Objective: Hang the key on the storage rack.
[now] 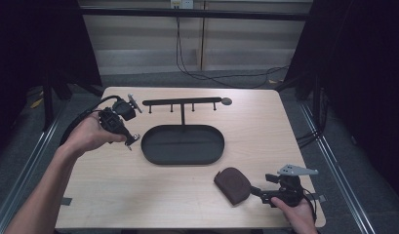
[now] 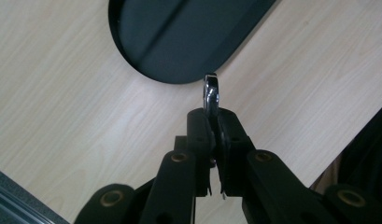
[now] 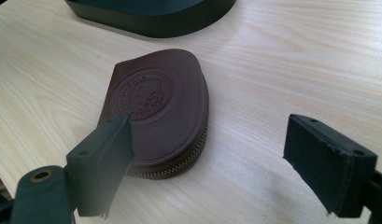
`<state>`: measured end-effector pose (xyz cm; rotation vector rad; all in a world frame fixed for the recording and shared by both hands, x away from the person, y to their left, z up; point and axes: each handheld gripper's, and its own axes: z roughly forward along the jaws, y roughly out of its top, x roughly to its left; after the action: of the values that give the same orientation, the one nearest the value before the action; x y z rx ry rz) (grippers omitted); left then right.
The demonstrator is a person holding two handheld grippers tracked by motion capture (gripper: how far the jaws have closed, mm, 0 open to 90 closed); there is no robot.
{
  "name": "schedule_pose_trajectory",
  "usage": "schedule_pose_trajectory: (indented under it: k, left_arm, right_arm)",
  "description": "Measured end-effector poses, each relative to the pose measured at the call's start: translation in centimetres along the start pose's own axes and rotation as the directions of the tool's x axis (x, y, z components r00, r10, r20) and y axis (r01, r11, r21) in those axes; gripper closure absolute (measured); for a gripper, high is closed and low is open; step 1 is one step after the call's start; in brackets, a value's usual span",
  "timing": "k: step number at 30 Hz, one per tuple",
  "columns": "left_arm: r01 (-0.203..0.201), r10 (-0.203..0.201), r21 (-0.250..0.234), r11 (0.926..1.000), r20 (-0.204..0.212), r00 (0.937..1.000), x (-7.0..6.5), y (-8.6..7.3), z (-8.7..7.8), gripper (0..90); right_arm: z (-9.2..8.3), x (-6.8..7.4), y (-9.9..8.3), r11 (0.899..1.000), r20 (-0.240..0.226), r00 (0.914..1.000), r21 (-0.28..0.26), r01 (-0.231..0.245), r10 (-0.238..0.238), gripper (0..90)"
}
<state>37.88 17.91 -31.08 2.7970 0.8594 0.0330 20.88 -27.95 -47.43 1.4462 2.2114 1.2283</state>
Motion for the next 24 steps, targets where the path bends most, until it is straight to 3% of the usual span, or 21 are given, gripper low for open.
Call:
schedule_pose_trajectory:
  k: [3,6,16,24]
  left_arm:
    - [-0.012,0.012,0.004,0.9999,-0.016,0.9998,0.0,0.6,-0.2,85.5]
    - [-0.004,0.004,-0.018,0.9998,0.008,1.0000,0.1,1.2,-0.4,85.5]
    - [-0.009,0.009,-0.014,0.9999,0.015,0.9999,0.8,2.9,-0.1,85.5]
    - [0.017,-0.017,-0.008,0.9998,0.020,0.9997,1.8,4.1,0.1,85.5]
  right_arm:
    - [0.0,0.0,0.0,1.000,-0.003,1.0000,0.001,0.001,-0.001,15.5]
    - [0.0,0.0,0.0,1.000,-0.003,1.0000,0.001,-0.003,0.003,15.5]
    - [0.0,0.0,0.0,1.000,-0.008,1.0000,0.001,-0.003,0.003,15.5]
    - [-0.1,0.0,0.0,1.000,-0.008,1.0000,-0.002,-0.004,0.004,15.5]
